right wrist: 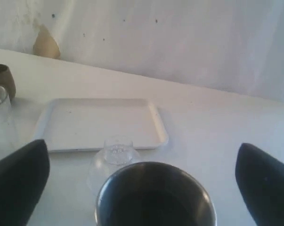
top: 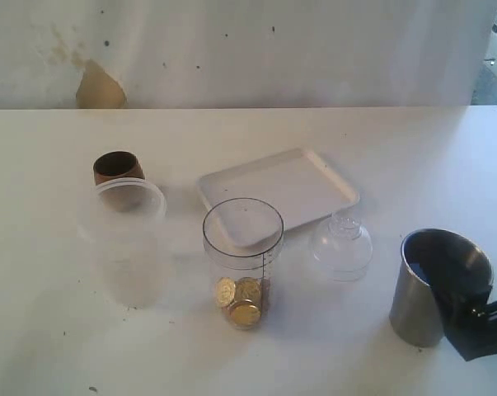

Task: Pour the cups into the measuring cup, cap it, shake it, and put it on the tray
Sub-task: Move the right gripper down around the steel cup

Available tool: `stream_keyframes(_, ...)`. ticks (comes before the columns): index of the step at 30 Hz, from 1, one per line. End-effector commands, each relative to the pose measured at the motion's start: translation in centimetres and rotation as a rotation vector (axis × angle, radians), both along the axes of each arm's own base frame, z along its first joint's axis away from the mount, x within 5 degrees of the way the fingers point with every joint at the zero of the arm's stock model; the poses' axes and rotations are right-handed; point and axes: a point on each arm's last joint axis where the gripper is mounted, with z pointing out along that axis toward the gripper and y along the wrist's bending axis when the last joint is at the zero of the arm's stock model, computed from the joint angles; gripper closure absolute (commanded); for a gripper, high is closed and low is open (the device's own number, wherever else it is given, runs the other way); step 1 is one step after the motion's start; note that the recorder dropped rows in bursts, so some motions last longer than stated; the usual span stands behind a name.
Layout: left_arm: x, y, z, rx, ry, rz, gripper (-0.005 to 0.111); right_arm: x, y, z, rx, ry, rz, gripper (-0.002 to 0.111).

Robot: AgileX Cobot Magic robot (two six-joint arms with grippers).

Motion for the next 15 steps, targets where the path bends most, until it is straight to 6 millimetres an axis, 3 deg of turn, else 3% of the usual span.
stream_keyframes(1, 0.0, 0.0, -0.1, -0.002, -0.003, -0.001, 0.107, 0.9, 0.2, -1.1, 0.018, 0.059, 0.020, 0.003)
stream_keyframes(10, 0.0, 0.0, -0.1, -0.002, -0.003, -0.001, 0.107, 3.2, -0.4, -3.8, 0.015, 0.165, -0.060, 0.003)
stream_keyframes(15, 0.0, 0.0, -0.1, -0.002, -0.003, -0.001, 0.107, 3.9, 0.3, -5.0, 0.007, 0.180, 0.010, 0.003)
